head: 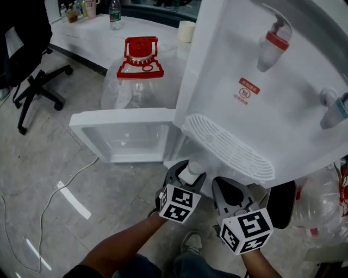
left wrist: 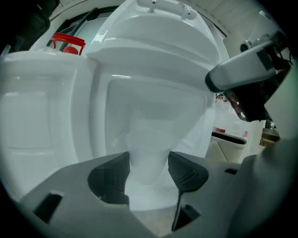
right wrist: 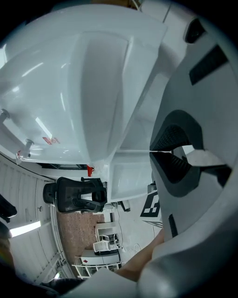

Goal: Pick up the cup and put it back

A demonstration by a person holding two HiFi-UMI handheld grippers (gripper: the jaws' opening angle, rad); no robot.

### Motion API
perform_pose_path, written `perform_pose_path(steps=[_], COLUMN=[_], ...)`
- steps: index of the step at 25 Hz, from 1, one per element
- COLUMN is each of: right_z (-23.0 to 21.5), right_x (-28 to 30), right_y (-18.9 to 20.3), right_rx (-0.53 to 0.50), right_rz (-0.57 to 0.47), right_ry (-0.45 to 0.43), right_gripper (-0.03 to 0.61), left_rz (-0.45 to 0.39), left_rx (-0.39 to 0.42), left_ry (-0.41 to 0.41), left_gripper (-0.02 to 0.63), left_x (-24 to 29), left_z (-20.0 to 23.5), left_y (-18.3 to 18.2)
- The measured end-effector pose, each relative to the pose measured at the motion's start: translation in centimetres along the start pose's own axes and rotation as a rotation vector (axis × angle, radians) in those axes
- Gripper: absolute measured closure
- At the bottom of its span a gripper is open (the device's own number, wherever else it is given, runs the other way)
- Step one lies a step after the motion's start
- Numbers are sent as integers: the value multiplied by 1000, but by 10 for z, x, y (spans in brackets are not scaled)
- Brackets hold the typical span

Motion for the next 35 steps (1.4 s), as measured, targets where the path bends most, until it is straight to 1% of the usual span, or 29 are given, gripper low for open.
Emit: perform_pose_path(steps=[3, 6, 12, 18, 26, 29, 32, 35], right_z=[-1, -3, 1, 3, -6, -6, -7, -10], right_x=[10, 18, 26, 28, 34, 34, 33, 32], right_y=[9, 18, 37, 48, 54, 54, 57, 62], right_rx=[-11, 0, -2, -27, 37, 24, 3, 5], right_rz=[-4, -2, 7, 13, 14, 10, 15, 26], right_ry=[19, 47, 66, 81, 94, 87, 92, 96], right_gripper=[555, 555, 555, 555, 555, 555, 555, 555], left_rz=[16, 25, 11, 21, 40, 43, 38, 34], left_rx=[3, -1, 1, 28, 63, 84, 89, 91], left_ry=[-2, -15, -43, -55, -65, -62, -64, -65], left_gripper=[353, 353, 353, 353, 353, 353, 353, 352], left_x=[17, 32, 61, 81, 98, 105, 112, 118], left_z=[2, 5, 13, 20, 28, 30, 33, 33], left_y=[21, 40, 62, 73, 82, 82, 80, 78])
Point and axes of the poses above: the fingertips, and each gripper's own axes: x forward along the fingers, z to its left, y out of its underside, the point moved 6 cm from there along -x, backward along the fingers, and after that the axes turned 11 degrees about y, right-handed, at the moved point
